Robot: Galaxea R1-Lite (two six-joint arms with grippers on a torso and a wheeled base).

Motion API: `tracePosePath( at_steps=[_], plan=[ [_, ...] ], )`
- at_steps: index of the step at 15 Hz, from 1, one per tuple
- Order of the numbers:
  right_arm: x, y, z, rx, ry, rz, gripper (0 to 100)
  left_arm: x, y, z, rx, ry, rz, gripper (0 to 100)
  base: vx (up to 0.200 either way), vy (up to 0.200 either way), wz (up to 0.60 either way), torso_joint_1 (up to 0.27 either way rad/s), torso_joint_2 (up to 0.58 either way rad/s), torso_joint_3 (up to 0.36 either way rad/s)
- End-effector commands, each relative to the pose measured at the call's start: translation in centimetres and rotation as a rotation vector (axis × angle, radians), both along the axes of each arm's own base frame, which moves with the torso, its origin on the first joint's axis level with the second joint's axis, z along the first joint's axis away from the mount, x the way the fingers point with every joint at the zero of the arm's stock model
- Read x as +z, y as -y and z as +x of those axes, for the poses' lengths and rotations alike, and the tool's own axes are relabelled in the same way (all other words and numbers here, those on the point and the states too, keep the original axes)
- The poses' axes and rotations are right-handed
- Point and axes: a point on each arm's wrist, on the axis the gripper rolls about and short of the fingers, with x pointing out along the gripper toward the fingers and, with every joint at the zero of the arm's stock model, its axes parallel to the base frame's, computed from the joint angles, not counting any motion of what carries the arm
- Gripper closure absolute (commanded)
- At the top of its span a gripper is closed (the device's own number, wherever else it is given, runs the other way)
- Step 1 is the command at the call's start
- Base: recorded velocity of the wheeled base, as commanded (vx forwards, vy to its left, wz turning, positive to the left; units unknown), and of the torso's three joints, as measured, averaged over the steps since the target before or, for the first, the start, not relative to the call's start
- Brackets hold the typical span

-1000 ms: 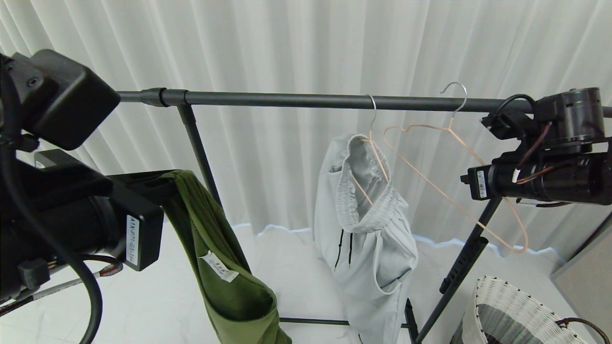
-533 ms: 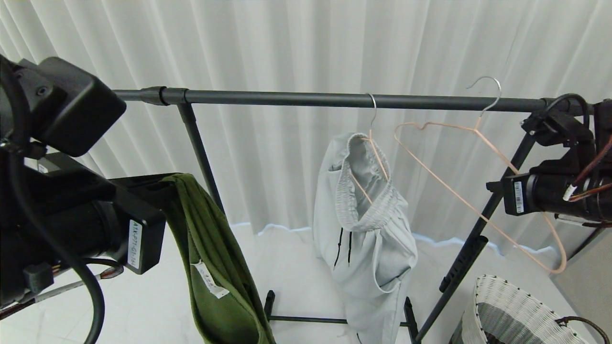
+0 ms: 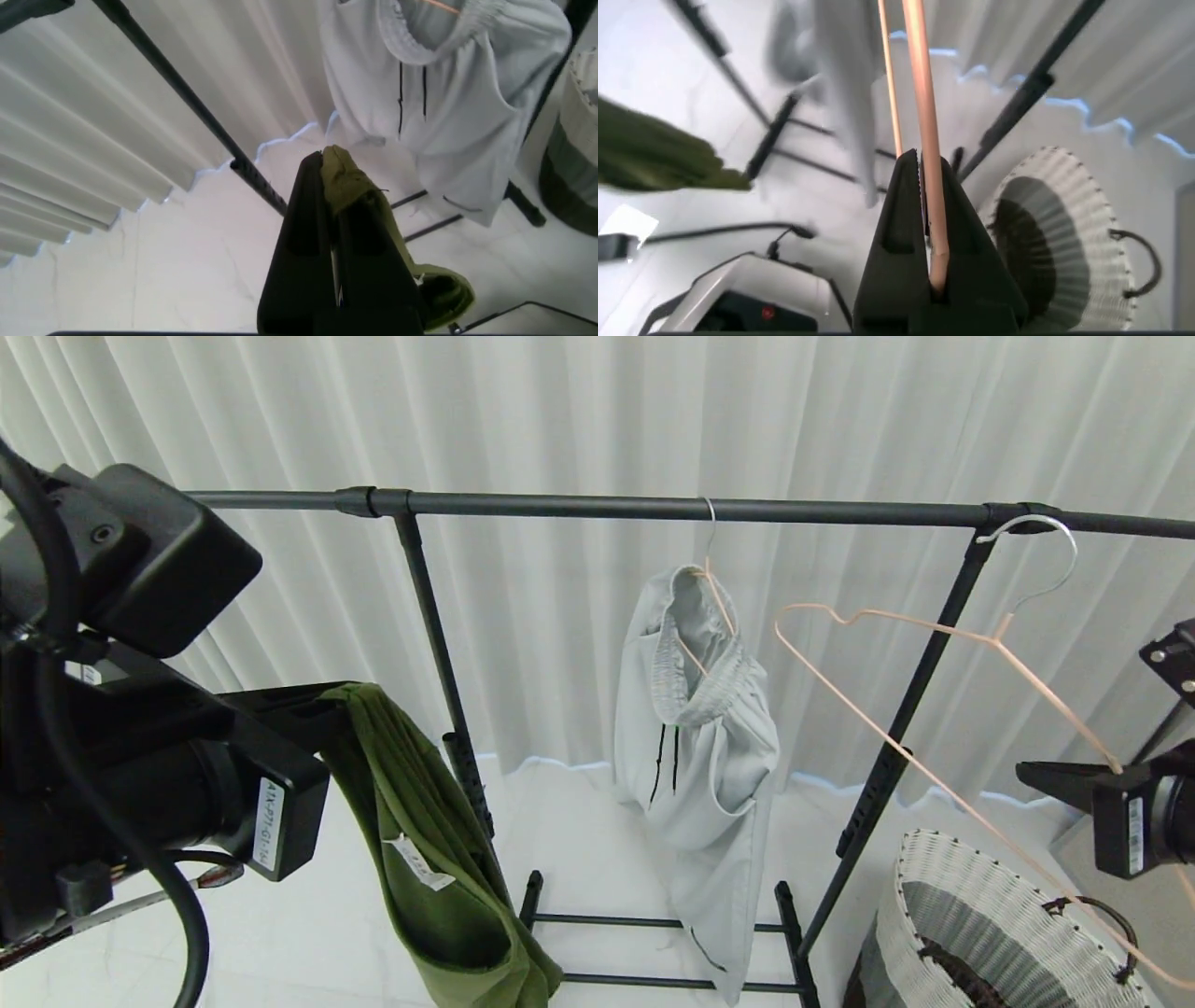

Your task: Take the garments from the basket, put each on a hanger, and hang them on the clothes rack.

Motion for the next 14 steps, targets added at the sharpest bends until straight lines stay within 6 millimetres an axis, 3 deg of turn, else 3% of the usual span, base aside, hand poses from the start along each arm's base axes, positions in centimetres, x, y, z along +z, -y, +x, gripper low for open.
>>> tracePosePath(
  at_steps=[1,7,9,12,14],
  plan=[
    [0.0,0.3,-2.4,0.059,0.039,0.025,100,-0.1,0.1,0.1,0.0,-0.004,0.005,100,-0.2,0.0,0.0,-0.002,0.0,0.002],
    [0.2,-0.9,-6.1,0.338,0.075,0.089,100,-1.0,1.2,0.8,-0.013,-0.037,0.041,100,-0.033,0.0,0.0,0.0,0.0,0.001],
    [-0.4,-1.7,-7.3,0.469,0.055,0.09,100,-0.6,2.8,2.4,0.006,-0.046,0.043,100,0.0,0.0,0.0,0.0,0.0,0.0],
    [-0.3,-2.5,-8.5,0.585,0.01,0.14,100,-0.7,5.7,6.0,0.175,-0.041,-0.019,100,0.0,0.0,0.0,0.0,0.0,0.0],
    [-0.2,-2.8,-8.7,0.611,0.002,0.147,100,-0.3,6.9,7.2,0.25,-0.024,-0.049,100,0.0,0.0,0.0,0.0,0.0,0.0]
  ],
)
